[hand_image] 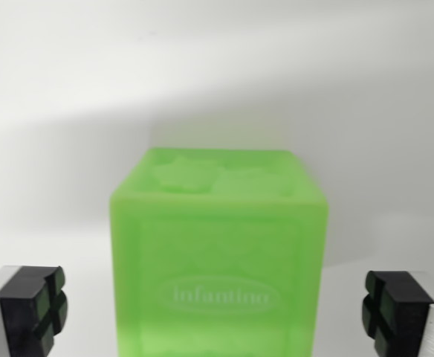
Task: Stack cube
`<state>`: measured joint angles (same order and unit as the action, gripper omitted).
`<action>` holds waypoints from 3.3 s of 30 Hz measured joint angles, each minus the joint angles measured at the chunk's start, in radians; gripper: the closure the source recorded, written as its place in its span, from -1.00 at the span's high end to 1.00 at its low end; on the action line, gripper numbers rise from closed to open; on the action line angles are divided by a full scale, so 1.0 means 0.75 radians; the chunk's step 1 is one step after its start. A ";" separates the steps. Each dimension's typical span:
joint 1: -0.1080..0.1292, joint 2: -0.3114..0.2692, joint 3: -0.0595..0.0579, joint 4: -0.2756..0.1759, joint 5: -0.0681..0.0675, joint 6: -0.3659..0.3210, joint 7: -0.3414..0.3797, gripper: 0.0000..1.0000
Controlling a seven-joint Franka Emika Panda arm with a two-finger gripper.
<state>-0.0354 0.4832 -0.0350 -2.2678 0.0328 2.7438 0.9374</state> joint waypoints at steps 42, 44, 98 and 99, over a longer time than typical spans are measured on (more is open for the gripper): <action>-0.010 0.101 0.011 0.031 0.001 0.074 0.000 -1.00; -0.010 0.101 0.011 0.031 0.001 0.074 0.000 -1.00; -0.033 -0.169 -0.001 0.005 -0.005 -0.160 -0.086 -1.00; -0.037 -0.167 -0.001 0.010 -0.005 -0.164 -0.098 -1.00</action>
<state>-0.0633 0.3580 -0.0356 -2.2603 0.0290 2.6211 0.8637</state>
